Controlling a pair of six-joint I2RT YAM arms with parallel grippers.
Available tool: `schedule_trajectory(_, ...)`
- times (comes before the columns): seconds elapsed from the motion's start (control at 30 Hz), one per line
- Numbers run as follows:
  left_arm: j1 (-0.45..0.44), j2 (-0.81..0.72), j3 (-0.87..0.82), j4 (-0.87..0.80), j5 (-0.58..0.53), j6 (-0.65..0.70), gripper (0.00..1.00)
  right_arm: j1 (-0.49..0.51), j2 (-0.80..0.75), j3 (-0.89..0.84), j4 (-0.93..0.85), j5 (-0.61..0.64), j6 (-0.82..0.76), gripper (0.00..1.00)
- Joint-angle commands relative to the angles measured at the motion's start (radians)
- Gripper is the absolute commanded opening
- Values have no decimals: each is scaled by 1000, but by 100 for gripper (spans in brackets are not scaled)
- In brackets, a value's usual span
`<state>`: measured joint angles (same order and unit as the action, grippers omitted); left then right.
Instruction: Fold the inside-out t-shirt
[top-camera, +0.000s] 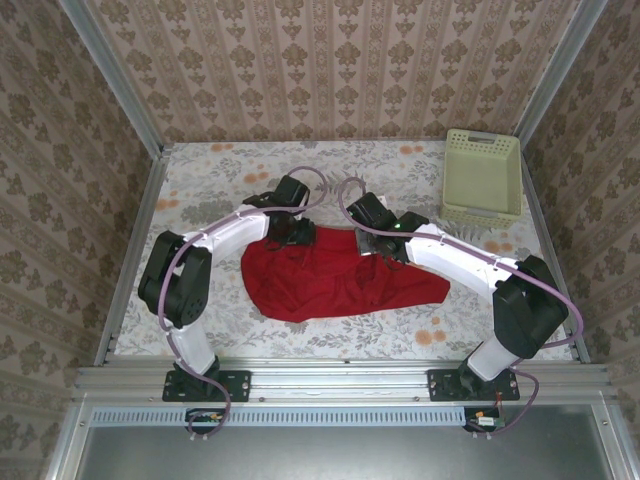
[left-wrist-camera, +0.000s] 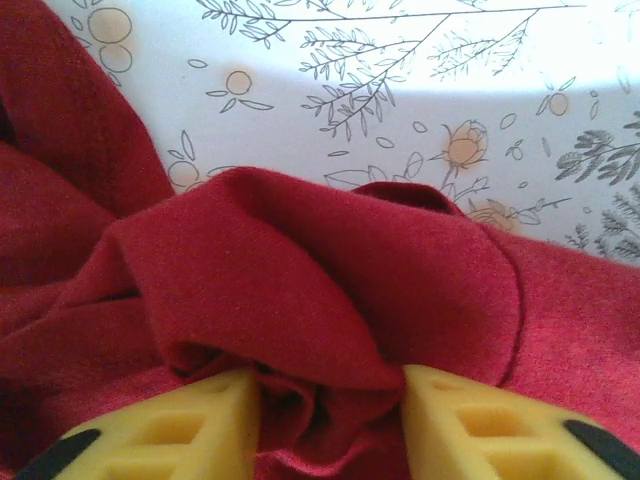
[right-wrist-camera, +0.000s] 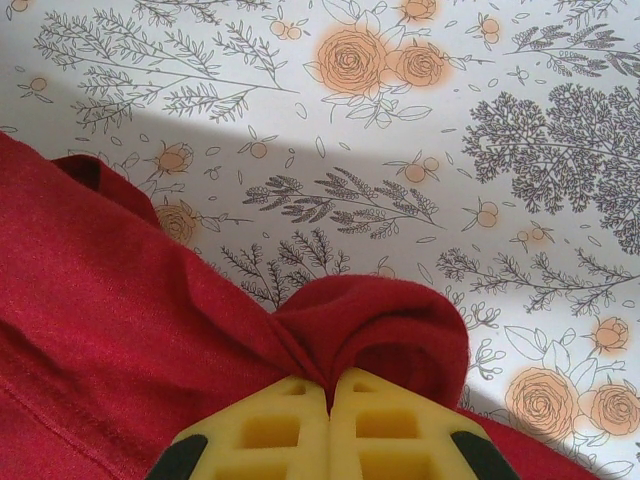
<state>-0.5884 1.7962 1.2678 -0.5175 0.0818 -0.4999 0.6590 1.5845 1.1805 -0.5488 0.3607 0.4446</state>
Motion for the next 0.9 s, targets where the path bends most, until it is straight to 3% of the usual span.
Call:
schedule_trajectory(0.0, 4, -38, -8, -30, -39, 11, 38, -6, -27, -19, -3, 23, 8, 0)
schedule_trajectory(0.3, 31, -164, -116, 46, 8, 36, 52, -6, -21, -21, -9, 32, 5, 0)
schedule_trajectory(0.57, 64, -164, -153, 90, 62, 48, 33, -6, -18, -24, -11, 32, 7, 0)
schedule_trajectory(0.87, 63, -127, -175, 86, 65, 69, 29, -7, -21, -22, -17, 35, 5, 0)
